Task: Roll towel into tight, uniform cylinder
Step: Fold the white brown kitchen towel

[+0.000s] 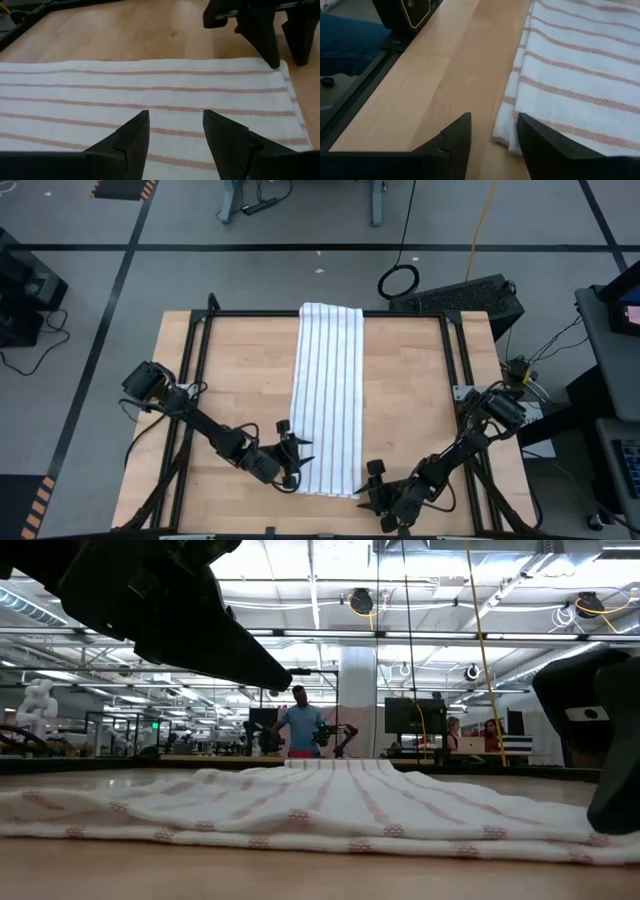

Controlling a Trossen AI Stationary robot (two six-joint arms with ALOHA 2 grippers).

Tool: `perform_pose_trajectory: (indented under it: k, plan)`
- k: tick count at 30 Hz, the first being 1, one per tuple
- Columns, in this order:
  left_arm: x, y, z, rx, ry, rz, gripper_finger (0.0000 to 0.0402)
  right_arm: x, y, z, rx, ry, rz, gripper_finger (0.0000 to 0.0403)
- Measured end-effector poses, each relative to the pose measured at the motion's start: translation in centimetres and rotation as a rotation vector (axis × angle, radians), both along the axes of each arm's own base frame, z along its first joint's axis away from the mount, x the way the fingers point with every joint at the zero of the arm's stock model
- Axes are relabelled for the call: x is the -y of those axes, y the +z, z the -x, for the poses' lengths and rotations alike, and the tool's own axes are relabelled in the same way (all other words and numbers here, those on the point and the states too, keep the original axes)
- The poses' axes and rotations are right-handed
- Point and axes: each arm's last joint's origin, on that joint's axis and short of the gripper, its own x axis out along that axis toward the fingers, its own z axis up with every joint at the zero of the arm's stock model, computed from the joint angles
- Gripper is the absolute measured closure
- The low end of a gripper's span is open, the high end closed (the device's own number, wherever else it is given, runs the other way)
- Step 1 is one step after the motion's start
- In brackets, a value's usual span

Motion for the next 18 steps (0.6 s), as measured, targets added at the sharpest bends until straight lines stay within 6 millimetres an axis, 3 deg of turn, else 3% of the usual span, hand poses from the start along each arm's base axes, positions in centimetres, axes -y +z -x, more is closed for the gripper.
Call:
perform_pose_trajectory:
  k: [7,18]
  plan:
    - [0.0,0.0,0.0,0.0,0.001,0.0,0.0213,0.2,-0.1,0.0,-0.006,-0.028,0.003,0.0288]
    - [0.5,1.1,-0.6,0.111,-0.038,0.071,0.0213,0.5,-0.1,-0.3,0.0,-0.055,0.009,0.0396]
